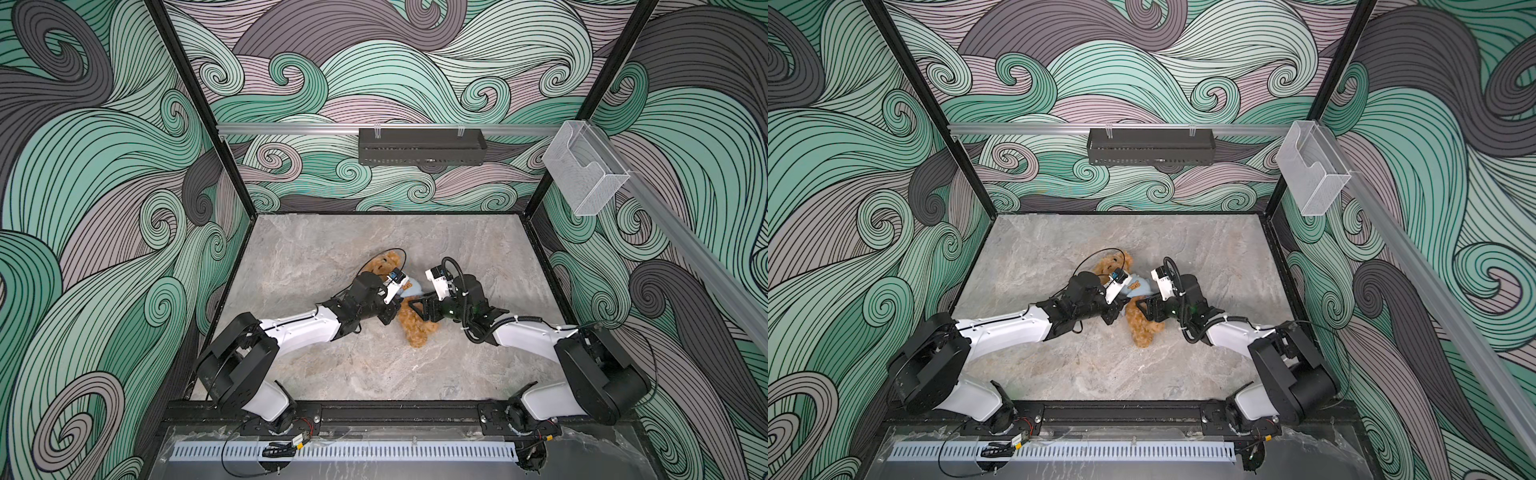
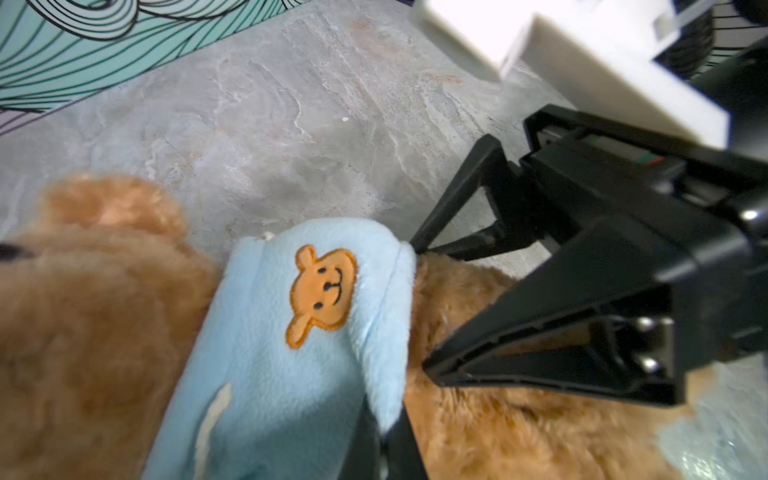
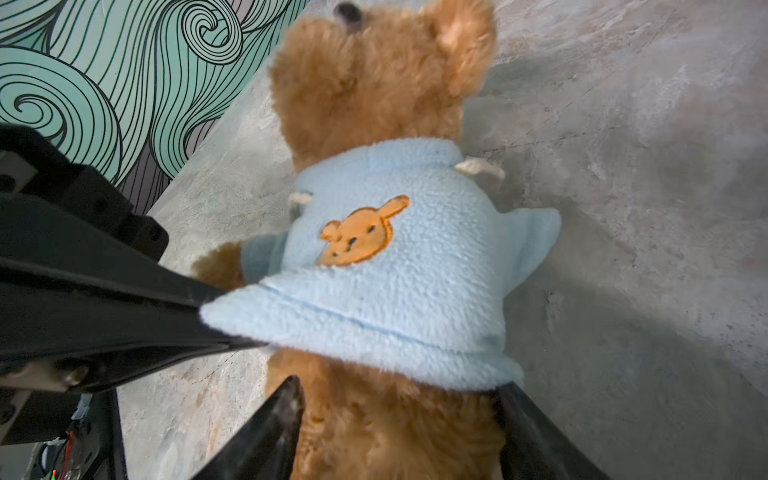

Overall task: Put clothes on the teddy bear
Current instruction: 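Pull the hoodie hem down the bear's back with the left gripper while the right holds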

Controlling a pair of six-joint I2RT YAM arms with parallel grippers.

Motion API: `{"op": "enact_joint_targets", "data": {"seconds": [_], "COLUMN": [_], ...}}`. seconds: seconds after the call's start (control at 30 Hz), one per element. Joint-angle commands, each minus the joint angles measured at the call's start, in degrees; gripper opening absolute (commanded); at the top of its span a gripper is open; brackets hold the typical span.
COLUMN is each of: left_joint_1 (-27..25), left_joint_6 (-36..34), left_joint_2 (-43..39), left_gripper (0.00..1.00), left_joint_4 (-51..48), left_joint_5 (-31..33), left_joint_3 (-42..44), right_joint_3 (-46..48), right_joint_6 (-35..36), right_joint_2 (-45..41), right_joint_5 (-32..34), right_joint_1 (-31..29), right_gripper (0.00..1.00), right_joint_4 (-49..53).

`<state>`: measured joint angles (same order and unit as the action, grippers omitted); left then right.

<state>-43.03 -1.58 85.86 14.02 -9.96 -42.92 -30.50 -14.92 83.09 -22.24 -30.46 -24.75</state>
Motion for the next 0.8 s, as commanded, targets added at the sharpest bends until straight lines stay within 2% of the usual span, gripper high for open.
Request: {"op": "enact_joint_targets", "data": {"seconds": [0.0,0.33,0.43,0.57,0.77], "left_joint_1": [0.22,0.25,0.22,0.22,0.31], "left_joint_6": [2.71,5.41,6.60,7.65,6.77], "left_joint_2": [-1.88,-2.11,-2.12,-3.07,-4.04], "left_gripper": [0.00,0.00,0.00,0.00,0.00], "left_joint_4": [-1.34,-1.78,-1.42,-1.19,-1.85], "left_joint_5": [-4.11,-7.24,-8.75,-8.34,-3.13], "left_joint_3": [-2.05,-2.13,-1.82,-0.13,2.57], "right_joint_3": [2.01,2.67,2.11,3.25,4.90], "right_joint_6": [2.15,-2.03,-2.85,-3.97,-2.45], "right_joint_2": [1.29,6.60,7.54,7.83,8.96], "right_joint_5": [1.80,7.36,11.87,20.48,21.91], "right_joint_1": [-0.85,-2.14,-2.89,-3.22,-3.25], "right_gripper": [0.74,0.76,0.75,0.58,0.39], "right_joint_4": [-6.90,-18.83,-20.20,-22.21,-24.47]}}
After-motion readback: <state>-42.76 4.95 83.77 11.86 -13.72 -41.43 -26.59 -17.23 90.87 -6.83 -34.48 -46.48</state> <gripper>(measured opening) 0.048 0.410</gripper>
